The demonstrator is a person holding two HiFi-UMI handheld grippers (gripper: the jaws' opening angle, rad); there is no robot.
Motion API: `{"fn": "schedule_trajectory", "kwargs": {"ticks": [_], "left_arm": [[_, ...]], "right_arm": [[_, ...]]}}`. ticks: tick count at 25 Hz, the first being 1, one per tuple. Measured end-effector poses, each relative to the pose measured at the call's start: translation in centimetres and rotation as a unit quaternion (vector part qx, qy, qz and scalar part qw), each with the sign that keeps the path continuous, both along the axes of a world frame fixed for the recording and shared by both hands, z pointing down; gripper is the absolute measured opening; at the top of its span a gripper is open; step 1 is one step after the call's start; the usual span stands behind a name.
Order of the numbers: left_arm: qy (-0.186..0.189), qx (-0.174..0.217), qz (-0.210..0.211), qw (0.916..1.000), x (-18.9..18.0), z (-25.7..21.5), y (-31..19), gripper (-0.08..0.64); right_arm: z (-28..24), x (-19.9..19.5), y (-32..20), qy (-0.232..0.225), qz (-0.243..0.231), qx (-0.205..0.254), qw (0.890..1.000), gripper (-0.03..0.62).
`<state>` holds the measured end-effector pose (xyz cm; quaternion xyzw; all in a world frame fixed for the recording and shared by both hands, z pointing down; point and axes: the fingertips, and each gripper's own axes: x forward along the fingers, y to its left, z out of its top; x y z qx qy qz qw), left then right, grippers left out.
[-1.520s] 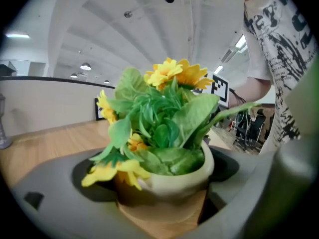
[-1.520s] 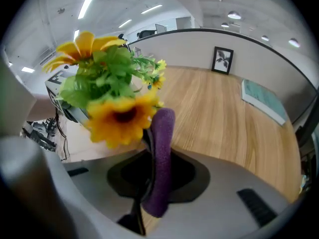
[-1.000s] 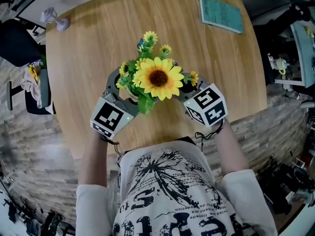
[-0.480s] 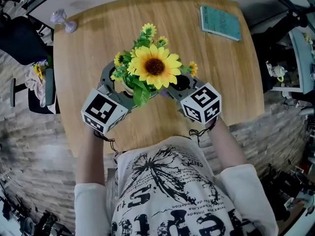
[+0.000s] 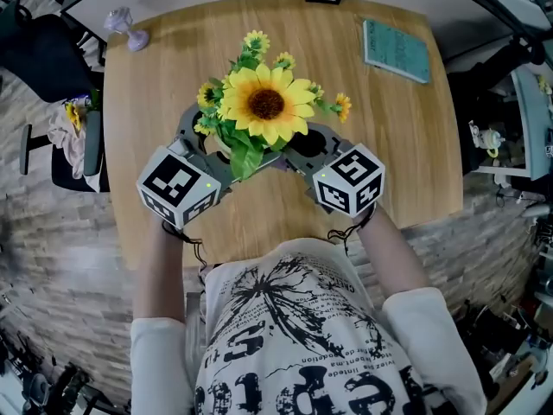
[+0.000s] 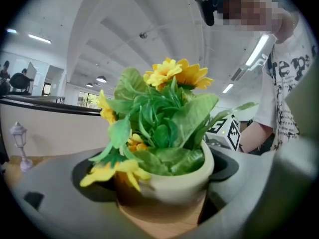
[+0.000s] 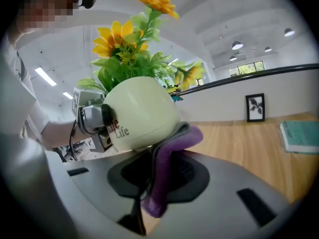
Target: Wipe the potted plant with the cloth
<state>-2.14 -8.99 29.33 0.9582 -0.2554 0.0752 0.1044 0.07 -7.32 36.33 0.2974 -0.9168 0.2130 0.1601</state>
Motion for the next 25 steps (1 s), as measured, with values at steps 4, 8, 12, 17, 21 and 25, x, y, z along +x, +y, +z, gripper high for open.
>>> {"fn": "schedule_trajectory", "kwargs": {"ticks": [4, 8, 12, 17, 21, 25], "left_arm": [[0.008, -0.008, 0.003, 0.9999, 0.4, -0.8, 0.4, 0.532], [0.011, -0.005, -0.009, 0.9999, 0.3, -1.1, 0.4, 0.532], [0.003, 0.006, -0.024, 0.9997, 0.0, -1.0, 0.2, 0.532], [-0.007, 0.027, -0.037, 0.9989, -1.0, -1.4, 0.7, 0.528], [-0.003, 0.042, -0.041, 0.9983, -1.6, -1.8, 0.9, 0.523], [0.016, 0.070, -0.056, 0.9959, -2.1, -2.6, 1.5, 0.523]], "right_arm": [[-0.8, -2.2, 1.7, 0.013, -0.055, 0.028, 0.998, 0.078], [-1.0, -3.0, 2.3, 0.005, -0.070, 0.026, 0.997, 0.078], [-0.6, -3.9, 2.8, 0.008, -0.082, 0.018, 0.996, 0.078], [-0.3, -6.2, 4.5, 0.016, -0.105, 0.008, 0.994, 0.078], [-0.4, -7.0, 5.2, 0.026, -0.118, 0.018, 0.993, 0.078], [-0.9, -6.1, 5.0, 0.046, -0.121, 0.042, 0.991, 0.078]]}}
